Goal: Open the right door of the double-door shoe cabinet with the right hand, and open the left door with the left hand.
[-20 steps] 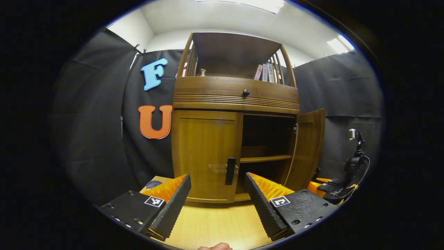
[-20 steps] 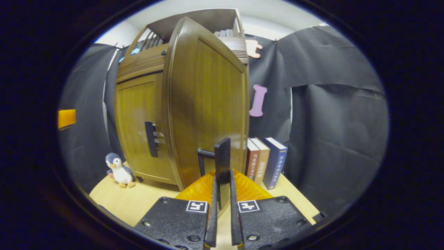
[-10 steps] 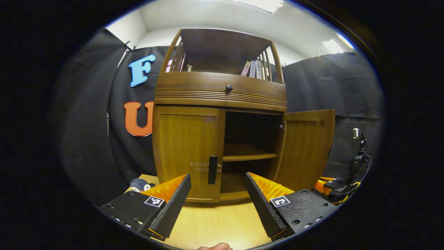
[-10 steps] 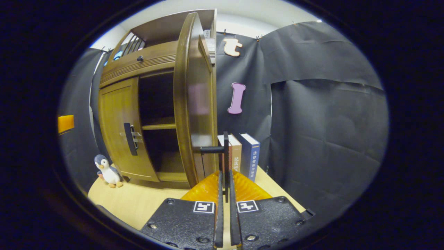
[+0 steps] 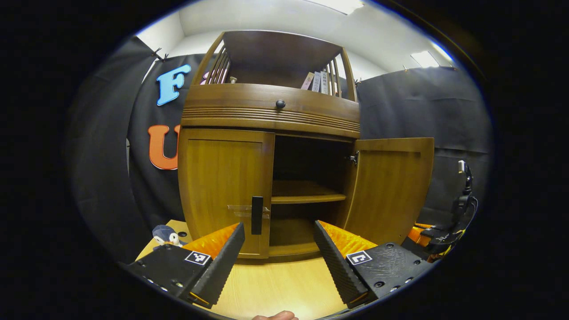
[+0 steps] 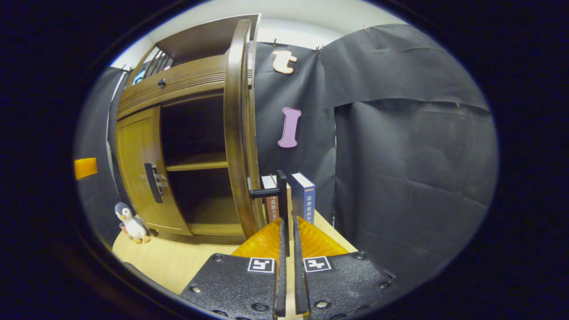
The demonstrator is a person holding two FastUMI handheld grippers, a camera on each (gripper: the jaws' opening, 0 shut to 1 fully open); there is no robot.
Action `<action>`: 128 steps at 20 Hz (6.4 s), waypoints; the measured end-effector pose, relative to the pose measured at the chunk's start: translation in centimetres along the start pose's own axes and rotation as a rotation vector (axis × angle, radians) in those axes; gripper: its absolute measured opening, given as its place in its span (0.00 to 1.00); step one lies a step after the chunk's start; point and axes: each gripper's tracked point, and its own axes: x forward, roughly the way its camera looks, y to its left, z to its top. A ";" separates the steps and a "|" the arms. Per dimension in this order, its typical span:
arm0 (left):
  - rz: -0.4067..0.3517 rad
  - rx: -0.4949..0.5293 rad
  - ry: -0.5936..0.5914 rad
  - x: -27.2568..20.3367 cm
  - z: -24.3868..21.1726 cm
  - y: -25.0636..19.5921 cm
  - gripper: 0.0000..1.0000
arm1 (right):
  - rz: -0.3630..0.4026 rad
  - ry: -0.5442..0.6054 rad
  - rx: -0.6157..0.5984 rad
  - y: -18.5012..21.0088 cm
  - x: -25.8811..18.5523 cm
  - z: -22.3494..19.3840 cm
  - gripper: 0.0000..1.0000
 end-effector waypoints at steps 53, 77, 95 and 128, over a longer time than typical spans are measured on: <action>0.055 0.015 0.136 23.0 -7.3 6.7 0.30 | -0.168 -0.045 -0.005 -6.9 -2.9 3.2 0.54; 0.115 0.008 0.144 14.0 -7.9 8.0 0.23 | 0.048 -0.011 -0.079 -3.5 -2.0 1.9 0.53; 0.154 -0.022 0.140 8.4 -8.1 10.3 0.23 | 0.148 0.010 -0.115 1.8 -1.1 1.7 0.55; 0.296 -0.023 0.166 -1.1 -8.5 19.7 0.22 | 0.292 0.020 -0.183 9.9 -0.8 0.3 0.55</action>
